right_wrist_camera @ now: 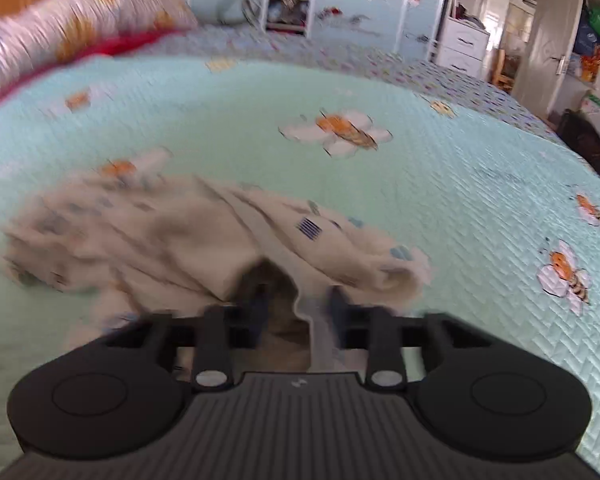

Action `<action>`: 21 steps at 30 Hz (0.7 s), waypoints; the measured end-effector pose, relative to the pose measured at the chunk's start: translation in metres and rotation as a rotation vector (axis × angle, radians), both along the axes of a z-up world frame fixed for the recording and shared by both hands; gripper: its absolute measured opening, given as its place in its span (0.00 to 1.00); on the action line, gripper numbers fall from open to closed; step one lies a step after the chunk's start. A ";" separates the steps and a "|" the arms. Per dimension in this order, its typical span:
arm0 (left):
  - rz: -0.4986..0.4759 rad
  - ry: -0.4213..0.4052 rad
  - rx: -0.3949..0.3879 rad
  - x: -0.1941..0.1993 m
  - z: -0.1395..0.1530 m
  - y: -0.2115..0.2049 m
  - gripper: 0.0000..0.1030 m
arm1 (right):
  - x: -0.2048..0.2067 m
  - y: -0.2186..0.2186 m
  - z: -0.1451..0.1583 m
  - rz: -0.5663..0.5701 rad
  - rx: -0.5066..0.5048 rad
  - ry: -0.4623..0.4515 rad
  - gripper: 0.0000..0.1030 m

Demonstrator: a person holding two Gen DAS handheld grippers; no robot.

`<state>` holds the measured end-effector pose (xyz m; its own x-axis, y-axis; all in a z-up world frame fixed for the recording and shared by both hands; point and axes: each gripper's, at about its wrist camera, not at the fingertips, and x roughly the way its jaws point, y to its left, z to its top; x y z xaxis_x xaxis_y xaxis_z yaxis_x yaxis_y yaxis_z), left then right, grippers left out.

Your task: Fold clothes

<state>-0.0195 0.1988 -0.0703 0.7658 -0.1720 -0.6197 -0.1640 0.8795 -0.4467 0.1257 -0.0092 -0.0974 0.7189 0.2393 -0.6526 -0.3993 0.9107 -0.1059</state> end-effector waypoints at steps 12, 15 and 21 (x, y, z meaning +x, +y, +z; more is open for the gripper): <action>-0.152 -0.036 -0.041 0.030 -0.006 -0.031 0.09 | -0.118 -0.130 0.103 -0.132 0.294 -0.289 0.02; -0.261 -0.056 -0.039 0.029 -0.002 -0.054 0.10 | -0.124 -0.145 0.076 -0.192 0.329 -0.178 0.03; -0.448 -0.040 0.057 0.037 -0.004 -0.086 0.13 | -0.133 -0.146 0.072 -0.181 0.444 -0.162 0.03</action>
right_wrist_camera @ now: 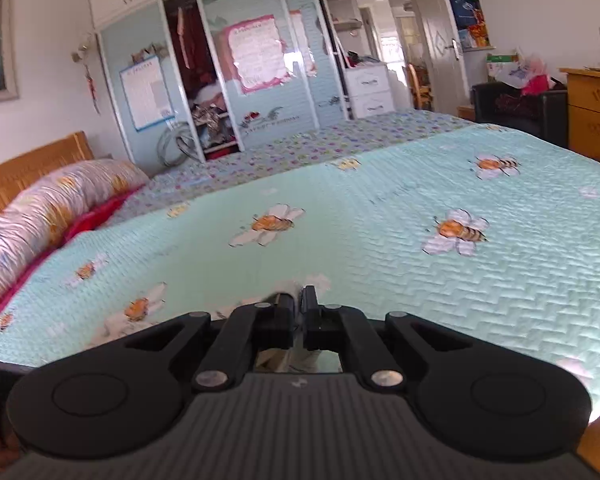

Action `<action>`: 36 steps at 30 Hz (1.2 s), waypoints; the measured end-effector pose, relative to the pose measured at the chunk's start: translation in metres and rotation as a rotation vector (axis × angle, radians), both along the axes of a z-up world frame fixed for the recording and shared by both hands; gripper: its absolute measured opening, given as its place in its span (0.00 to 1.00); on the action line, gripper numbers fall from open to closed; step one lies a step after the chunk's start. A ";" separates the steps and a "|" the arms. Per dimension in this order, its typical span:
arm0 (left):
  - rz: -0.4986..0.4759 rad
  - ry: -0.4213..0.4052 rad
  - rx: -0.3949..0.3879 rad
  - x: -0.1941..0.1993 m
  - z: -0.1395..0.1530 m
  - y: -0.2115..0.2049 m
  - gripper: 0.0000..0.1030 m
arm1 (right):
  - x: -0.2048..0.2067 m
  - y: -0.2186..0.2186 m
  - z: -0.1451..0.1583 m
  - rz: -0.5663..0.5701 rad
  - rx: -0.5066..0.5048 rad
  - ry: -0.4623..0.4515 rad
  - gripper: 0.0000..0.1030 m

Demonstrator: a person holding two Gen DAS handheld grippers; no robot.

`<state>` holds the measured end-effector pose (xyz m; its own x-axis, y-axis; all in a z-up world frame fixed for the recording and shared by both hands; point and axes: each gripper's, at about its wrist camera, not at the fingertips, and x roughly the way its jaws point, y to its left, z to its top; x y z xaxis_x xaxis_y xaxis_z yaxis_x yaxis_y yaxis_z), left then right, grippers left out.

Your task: Fold clothes

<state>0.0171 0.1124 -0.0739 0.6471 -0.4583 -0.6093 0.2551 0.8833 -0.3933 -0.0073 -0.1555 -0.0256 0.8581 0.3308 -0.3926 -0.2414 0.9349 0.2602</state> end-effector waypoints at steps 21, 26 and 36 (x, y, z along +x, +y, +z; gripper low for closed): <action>-0.549 -0.177 0.420 0.048 -0.027 -0.074 0.41 | 0.010 -0.013 -0.004 0.006 0.031 0.071 0.04; -0.465 -0.204 0.352 0.037 -0.018 -0.065 0.08 | 0.012 -0.017 -0.006 -0.028 0.036 0.082 0.04; -0.023 -0.500 0.228 -0.002 0.103 -0.010 0.05 | 0.005 -0.005 0.029 0.020 0.112 -0.007 0.05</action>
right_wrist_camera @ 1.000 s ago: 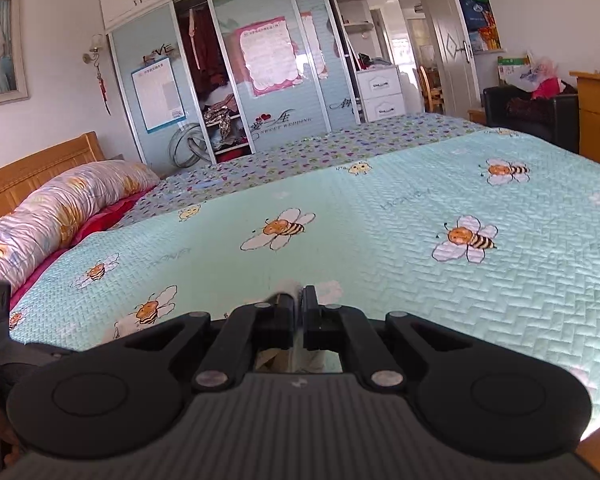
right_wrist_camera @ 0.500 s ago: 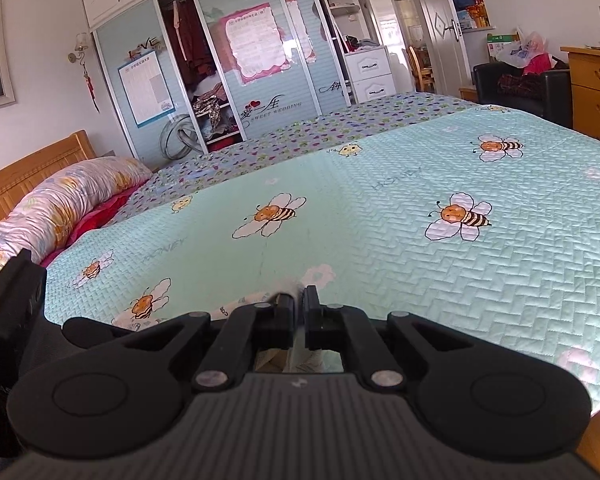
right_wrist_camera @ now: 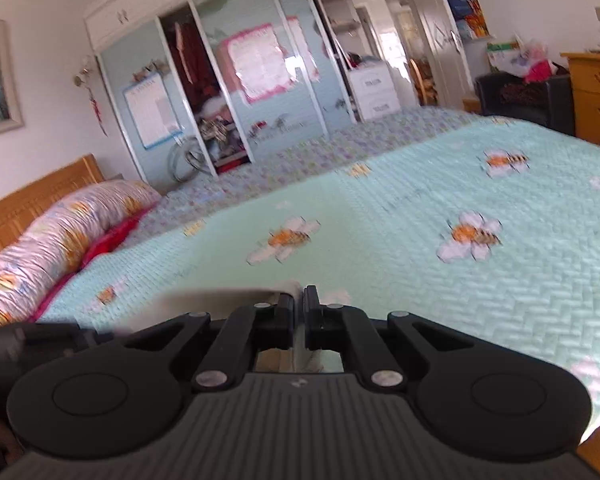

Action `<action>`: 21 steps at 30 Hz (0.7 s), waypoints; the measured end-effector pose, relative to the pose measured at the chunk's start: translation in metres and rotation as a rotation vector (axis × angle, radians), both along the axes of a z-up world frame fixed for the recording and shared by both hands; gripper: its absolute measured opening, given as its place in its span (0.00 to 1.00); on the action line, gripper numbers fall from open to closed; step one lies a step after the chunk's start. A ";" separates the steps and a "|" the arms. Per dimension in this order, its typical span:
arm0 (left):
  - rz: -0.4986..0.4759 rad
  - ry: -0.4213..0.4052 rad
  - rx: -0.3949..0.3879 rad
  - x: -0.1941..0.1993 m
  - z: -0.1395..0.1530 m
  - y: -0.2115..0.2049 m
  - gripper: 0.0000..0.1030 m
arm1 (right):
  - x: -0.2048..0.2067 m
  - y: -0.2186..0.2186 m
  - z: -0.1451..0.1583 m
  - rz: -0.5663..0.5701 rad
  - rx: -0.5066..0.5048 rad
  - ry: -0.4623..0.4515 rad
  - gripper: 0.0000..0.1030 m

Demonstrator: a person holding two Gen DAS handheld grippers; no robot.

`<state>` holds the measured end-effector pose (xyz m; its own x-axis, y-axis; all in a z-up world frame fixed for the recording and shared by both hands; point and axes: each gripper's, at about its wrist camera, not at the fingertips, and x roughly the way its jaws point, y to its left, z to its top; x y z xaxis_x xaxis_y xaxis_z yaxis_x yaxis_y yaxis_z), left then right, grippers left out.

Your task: Fold clothes

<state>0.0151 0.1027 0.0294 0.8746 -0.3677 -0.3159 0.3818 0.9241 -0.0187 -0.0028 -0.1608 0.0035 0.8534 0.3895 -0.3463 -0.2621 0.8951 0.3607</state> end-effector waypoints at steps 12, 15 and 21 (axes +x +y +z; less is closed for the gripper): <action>0.428 -0.173 0.117 -0.041 0.112 0.068 0.09 | -0.004 0.081 0.091 0.334 0.298 -0.228 0.45; 0.544 0.084 0.135 -0.031 0.032 0.101 0.11 | 0.007 0.087 0.058 0.335 0.232 -0.127 0.45; 0.814 0.528 -0.141 -0.072 -0.113 0.183 0.11 | 0.028 0.113 -0.022 0.354 -0.067 0.120 0.45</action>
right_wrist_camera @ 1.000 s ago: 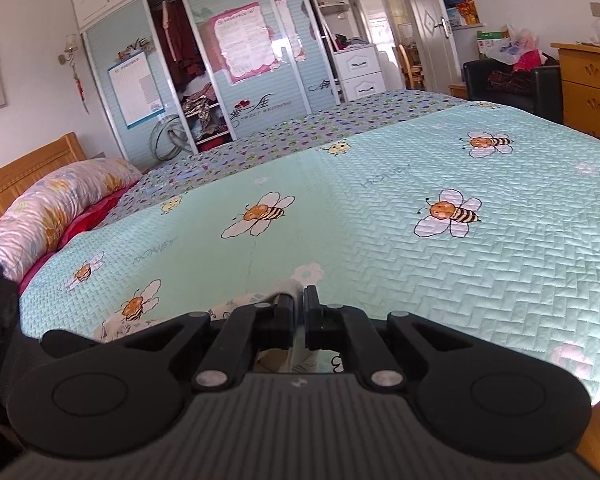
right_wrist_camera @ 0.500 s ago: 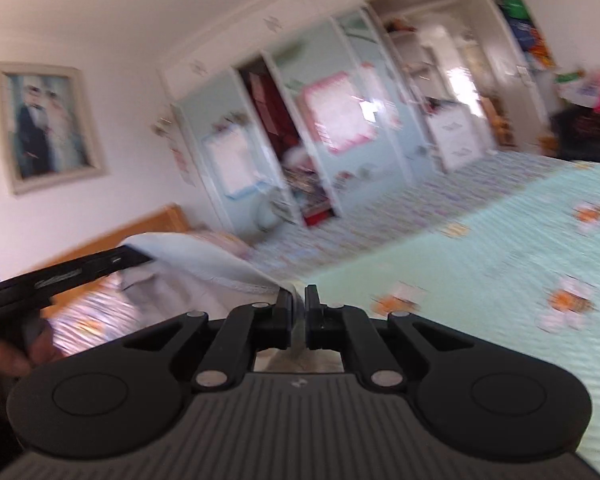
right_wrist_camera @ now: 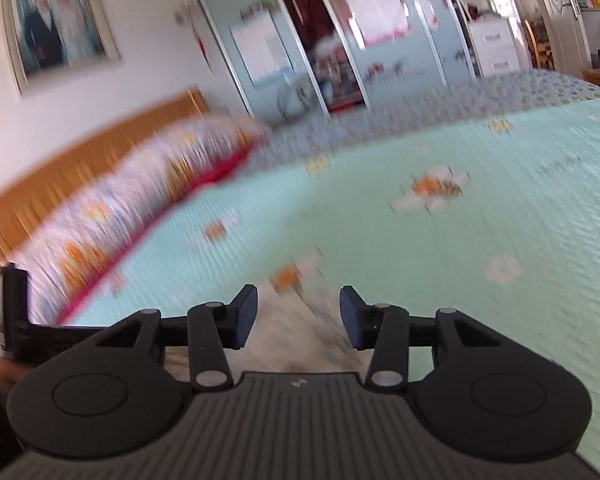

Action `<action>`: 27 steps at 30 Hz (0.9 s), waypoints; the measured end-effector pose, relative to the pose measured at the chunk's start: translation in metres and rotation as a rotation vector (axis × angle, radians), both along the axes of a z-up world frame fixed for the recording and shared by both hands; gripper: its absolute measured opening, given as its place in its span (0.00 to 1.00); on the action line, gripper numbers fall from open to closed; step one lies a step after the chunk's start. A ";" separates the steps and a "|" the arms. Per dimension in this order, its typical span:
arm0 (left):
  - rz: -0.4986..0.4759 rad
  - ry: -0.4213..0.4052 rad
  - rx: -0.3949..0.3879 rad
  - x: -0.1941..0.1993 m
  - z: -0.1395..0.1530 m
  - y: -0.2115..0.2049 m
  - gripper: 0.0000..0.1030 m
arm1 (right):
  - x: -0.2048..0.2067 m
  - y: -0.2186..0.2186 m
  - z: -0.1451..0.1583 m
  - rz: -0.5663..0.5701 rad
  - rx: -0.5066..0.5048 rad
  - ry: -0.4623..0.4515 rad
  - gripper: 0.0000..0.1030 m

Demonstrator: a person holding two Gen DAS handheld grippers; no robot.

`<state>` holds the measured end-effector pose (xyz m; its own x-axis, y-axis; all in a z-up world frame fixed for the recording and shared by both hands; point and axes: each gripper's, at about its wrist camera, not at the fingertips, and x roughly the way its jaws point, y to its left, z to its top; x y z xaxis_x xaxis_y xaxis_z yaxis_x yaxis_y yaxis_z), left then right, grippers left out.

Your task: Fold clothes

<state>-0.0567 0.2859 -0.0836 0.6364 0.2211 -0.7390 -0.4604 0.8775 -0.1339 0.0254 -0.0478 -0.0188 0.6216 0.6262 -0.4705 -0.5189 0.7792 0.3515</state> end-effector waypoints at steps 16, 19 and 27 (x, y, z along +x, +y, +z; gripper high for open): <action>-0.022 -0.120 -0.062 -0.083 -0.007 0.033 0.25 | 0.138 0.138 -0.066 0.179 -0.214 0.376 0.47; 0.017 -0.102 -0.077 -0.082 -0.013 0.039 0.25 | 0.148 0.167 -0.097 0.122 -0.321 0.454 0.31; -0.028 -0.141 -0.107 -0.069 -0.013 0.032 0.25 | 0.131 0.002 0.022 -0.319 0.142 0.128 0.00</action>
